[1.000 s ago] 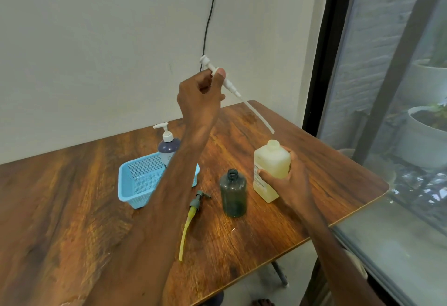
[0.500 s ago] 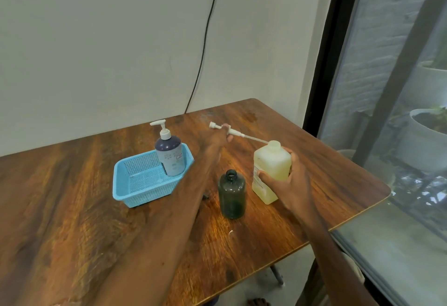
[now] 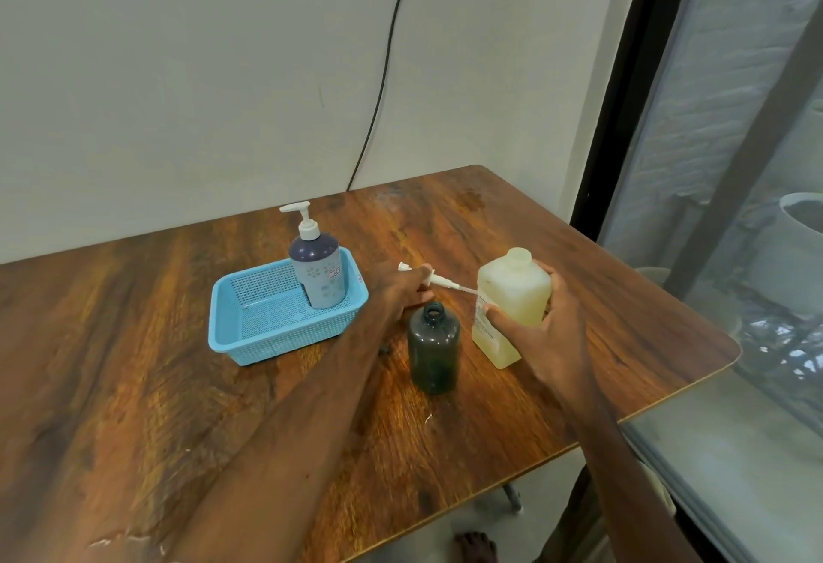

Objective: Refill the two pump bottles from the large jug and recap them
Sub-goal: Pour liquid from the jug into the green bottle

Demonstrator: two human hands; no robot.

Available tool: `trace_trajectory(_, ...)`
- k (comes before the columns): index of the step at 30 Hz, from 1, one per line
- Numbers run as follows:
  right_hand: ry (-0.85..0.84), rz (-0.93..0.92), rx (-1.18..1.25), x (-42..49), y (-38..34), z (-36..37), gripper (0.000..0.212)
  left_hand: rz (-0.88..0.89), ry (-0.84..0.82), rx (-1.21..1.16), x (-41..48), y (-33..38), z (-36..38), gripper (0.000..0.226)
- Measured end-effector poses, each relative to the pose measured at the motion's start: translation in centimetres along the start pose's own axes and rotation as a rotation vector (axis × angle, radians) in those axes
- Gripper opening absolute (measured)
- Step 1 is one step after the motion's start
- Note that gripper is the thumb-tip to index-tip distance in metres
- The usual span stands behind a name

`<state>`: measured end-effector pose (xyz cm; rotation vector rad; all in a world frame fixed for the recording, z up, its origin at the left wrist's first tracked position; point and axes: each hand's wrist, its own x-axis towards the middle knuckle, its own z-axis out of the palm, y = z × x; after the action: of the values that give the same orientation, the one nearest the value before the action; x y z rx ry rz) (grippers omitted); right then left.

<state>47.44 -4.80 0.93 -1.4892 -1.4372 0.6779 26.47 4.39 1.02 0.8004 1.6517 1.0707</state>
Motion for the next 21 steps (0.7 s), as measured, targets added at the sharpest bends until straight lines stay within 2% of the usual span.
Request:
trace_trajectory(5, -0.002, 0.007, 0.001, 0.0, -0.1, -0.1, 0.097, 0.125, 0.102, 0.344, -1.0, 0.1, -0.4, 0.033)
trace_trajectory(8, 0.001, 0.003, -0.003, -0.1, -0.3, -0.1, 0.096, 0.161, 0.12, 0.425, -1.0, -0.2, -0.4, 0.035)
trace_trajectory(13, 0.012, 0.004, -0.015, 0.0, -0.4, 0.1, 0.096, 0.185, 0.131, 0.414, -1.8, 0.0, -0.2, 0.045)
trace_trajectory(17, 0.02, -0.002, -0.008, 0.0, -0.3, 0.1, 0.096, 0.202, 0.071, 0.38, -3.4, 1.0, -0.3, 0.029)
trace_trajectory(21, 0.023, 0.004, 0.013, 0.0, -0.3, 0.2, 0.097, 0.371, 0.009, 0.237, -5.3, 0.0, -2.0, 0.055)
